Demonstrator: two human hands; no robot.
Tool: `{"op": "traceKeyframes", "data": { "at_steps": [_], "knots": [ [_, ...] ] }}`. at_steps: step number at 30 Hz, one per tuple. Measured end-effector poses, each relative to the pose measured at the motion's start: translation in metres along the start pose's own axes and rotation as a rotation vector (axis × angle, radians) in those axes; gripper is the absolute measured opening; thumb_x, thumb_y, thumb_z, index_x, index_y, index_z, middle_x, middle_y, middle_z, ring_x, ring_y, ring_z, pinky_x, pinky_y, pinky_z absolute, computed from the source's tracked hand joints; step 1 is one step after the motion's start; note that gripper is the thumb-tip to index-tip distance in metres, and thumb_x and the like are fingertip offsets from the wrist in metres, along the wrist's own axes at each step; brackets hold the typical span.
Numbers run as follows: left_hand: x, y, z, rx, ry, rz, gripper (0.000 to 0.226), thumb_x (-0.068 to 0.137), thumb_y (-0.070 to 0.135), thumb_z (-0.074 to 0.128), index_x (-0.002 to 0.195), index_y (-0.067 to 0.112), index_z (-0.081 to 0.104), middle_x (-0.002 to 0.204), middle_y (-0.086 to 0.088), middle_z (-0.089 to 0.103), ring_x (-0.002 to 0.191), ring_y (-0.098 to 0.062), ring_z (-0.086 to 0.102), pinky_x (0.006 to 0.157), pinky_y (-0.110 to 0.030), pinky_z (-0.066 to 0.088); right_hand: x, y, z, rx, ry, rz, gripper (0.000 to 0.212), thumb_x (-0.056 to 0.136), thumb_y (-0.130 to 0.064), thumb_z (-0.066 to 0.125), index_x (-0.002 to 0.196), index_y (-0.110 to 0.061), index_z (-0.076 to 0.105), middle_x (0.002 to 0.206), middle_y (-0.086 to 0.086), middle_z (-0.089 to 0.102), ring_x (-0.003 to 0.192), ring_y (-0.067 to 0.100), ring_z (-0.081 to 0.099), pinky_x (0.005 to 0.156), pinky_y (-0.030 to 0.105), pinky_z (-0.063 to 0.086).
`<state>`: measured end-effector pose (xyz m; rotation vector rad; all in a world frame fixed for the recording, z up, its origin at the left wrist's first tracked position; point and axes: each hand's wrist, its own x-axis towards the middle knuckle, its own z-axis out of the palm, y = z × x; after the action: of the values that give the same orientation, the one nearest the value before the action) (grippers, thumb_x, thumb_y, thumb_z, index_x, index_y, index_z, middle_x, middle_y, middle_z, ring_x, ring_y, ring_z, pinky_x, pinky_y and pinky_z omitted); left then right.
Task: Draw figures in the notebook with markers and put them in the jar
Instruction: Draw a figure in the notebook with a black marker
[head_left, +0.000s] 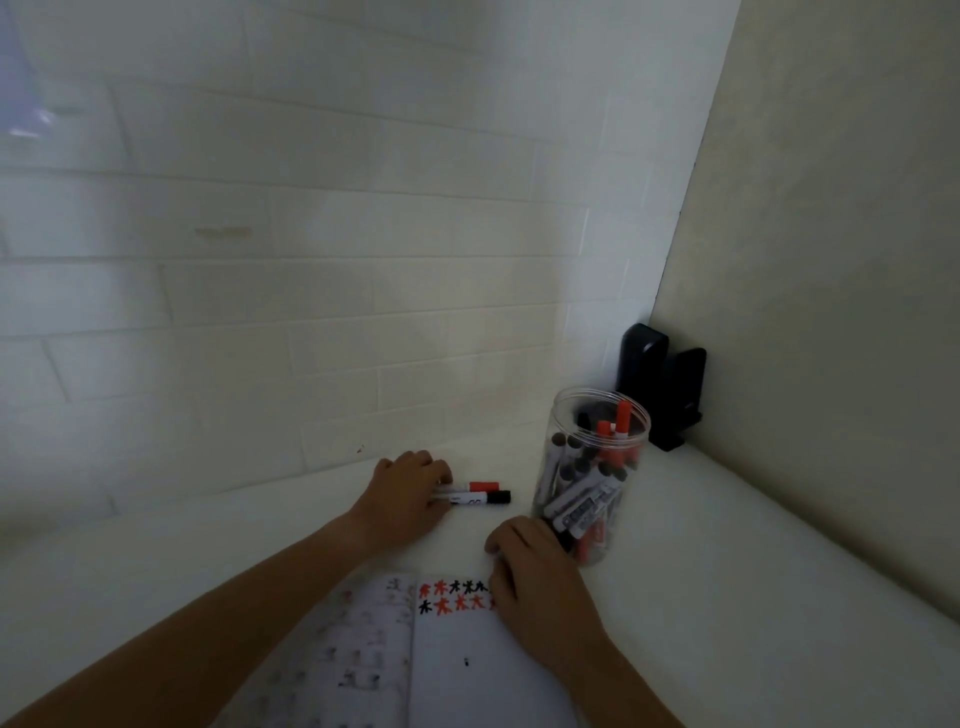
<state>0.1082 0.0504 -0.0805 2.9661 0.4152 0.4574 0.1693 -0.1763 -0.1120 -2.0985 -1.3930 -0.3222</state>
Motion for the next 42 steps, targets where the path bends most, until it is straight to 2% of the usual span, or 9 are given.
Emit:
{"op": "traceKeyframes", "data": {
  "at_steps": [6,12,16,20,25,32,35,38,42],
  "knots": [
    [-0.039,0.006,-0.024,-0.264,-0.185,-0.028,0.03,0.089,0.036,0.069,0.113,0.02,0.063,0.102,0.004,0.058,0.092,-0.01,0.056,0.075,-0.018,0.043,-0.003,-0.003,-0.001,-0.015,0.057,0.001,0.02,0.092,-0.014,0.049,0.105,-0.017,0.064,0.106,-0.007,0.058,0.096,0.009,0.052,0.08,0.022,0.049],
    [-0.054,0.021,-0.028,0.079,-0.048,0.228,0.046,0.088,0.039,0.034,0.114,0.019,0.066,0.101,-0.003,0.063,0.09,-0.022,0.06,0.075,-0.031,0.045,-0.004,-0.012,-0.01,-0.056,0.039,-0.102,0.037,0.091,-0.017,0.05,0.125,-0.02,0.065,0.127,-0.007,0.063,0.109,0.012,0.059,0.096,0.025,0.051],
    [-0.059,0.024,-0.028,0.136,0.009,0.296,0.038,0.09,0.037,0.042,0.121,0.021,0.056,0.098,-0.003,0.065,0.086,-0.026,0.061,0.072,-0.038,0.05,-0.005,-0.01,-0.007,-0.057,0.033,-0.076,0.029,0.093,-0.022,0.049,0.118,-0.018,0.063,0.113,-0.005,0.058,0.099,0.013,0.055,0.083,0.031,0.053],
    [-0.063,0.025,-0.03,0.063,0.034,0.325,0.019,0.091,0.034,0.045,0.106,0.025,0.052,0.103,0.001,0.058,0.084,-0.021,0.057,0.07,-0.035,0.045,-0.005,-0.009,-0.007,-0.103,0.075,-0.075,0.027,0.093,-0.026,0.05,0.115,-0.019,0.065,0.101,-0.003,0.054,0.091,0.014,0.053,0.076,0.03,0.051],
    [-0.065,0.024,-0.022,0.024,0.111,0.342,0.016,0.086,0.029,0.054,0.102,0.025,0.057,0.111,0.004,0.056,0.093,-0.014,0.053,0.077,-0.031,0.045,-0.004,-0.009,-0.007,-0.107,0.113,-0.086,0.013,0.089,-0.024,0.056,0.1,-0.021,0.061,0.099,-0.005,0.056,0.09,0.012,0.051,0.078,0.027,0.045],
    [-0.069,0.03,-0.026,0.046,0.173,0.354,0.013,0.086,0.024,0.06,0.099,0.023,0.058,0.108,0.004,0.056,0.091,-0.014,0.052,0.075,-0.024,0.036,-0.006,-0.012,-0.013,0.022,0.092,-0.079,0.029,0.087,-0.02,0.068,0.115,-0.023,0.063,0.101,-0.01,0.065,0.09,0.005,0.056,0.078,0.021,0.047],
    [-0.075,0.034,-0.028,0.004,0.208,0.308,0.016,0.086,0.018,0.059,0.101,0.024,0.055,0.108,0.005,0.056,0.092,-0.015,0.052,0.075,-0.026,0.038,-0.004,-0.026,-0.026,0.28,0.161,-0.008,0.029,0.091,-0.017,0.071,0.117,-0.024,0.06,0.099,-0.011,0.064,0.091,0.004,0.062,0.08,0.018,0.051],
    [-0.081,0.04,-0.033,-0.104,0.272,0.289,0.009,0.093,0.022,0.058,0.102,0.022,0.054,0.1,0.006,0.055,0.085,-0.014,0.052,0.07,-0.026,0.039,0.002,-0.043,-0.04,0.593,0.251,0.074,0.031,0.089,-0.014,0.079,0.116,-0.018,0.063,0.1,-0.006,0.071,0.096,0.014,0.07,0.087,0.021,0.056],
    [-0.093,0.057,-0.039,-0.38,0.263,0.278,0.015,0.099,0.033,0.049,0.103,0.02,0.056,0.093,0.01,0.054,0.08,-0.006,0.052,0.068,-0.022,0.044,0.006,-0.058,-0.041,0.646,0.259,0.084,0.016,0.093,-0.017,0.076,0.109,-0.017,0.074,0.1,-0.01,0.073,0.099,0.014,0.07,0.088,0.032,0.058]
  ]
}}
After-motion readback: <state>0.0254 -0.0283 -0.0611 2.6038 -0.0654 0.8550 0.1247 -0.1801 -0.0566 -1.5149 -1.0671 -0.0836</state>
